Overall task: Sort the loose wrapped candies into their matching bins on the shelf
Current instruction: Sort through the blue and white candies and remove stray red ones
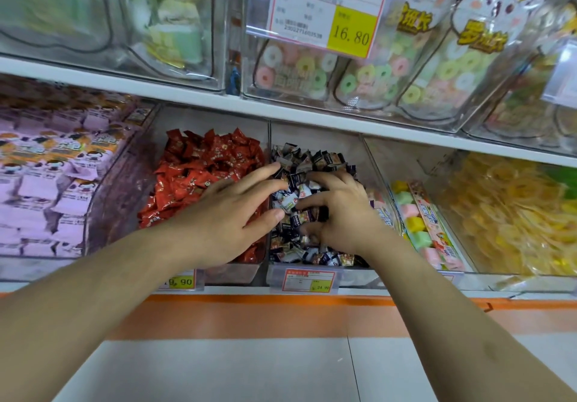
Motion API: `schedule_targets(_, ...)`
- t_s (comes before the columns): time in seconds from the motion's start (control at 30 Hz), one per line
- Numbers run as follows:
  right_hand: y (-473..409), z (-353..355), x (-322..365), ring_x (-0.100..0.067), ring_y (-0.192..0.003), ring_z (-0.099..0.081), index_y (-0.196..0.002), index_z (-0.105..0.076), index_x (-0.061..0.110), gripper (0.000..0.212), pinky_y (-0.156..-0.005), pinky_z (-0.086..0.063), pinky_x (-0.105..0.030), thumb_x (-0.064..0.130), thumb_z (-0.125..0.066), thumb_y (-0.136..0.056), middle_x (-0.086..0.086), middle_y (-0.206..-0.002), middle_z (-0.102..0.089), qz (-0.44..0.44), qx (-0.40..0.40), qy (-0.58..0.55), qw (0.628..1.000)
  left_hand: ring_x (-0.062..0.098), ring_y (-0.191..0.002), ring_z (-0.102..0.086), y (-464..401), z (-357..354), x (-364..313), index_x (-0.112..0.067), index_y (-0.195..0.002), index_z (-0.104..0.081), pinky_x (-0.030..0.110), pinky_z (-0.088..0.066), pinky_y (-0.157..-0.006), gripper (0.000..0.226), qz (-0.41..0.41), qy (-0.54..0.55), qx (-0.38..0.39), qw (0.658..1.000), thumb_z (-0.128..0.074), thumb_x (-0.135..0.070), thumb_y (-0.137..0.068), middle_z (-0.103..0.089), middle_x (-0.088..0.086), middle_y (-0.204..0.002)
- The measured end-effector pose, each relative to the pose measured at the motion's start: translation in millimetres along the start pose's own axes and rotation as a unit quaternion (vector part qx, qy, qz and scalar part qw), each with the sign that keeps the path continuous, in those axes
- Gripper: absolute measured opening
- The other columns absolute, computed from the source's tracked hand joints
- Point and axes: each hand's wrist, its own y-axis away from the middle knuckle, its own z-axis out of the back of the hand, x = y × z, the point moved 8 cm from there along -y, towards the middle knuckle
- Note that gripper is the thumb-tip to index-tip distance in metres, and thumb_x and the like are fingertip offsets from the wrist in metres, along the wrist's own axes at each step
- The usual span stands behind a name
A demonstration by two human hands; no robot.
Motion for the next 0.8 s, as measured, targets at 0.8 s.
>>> schedule_targets(0.8,4.4,8.3,5.6,-0.022,-0.145,-0.027,-0.138,-0.059,0.035,0.056,-0.121,-0.027,-0.04,0.029,-0.078,-0.086,0.003,-0.156,-0.04,-0.012,-0.075,-0.116,0.99,0.011,-0.155,-0.008,-0.1,2.1,1.3,-0.05,-0.157,-0.015,0.037,-0.008,-0.125,0.057,-0.002,0.009,-0.004,1.0,-0.024,-0.063,-0.103,0.014,-0.039,-0.161)
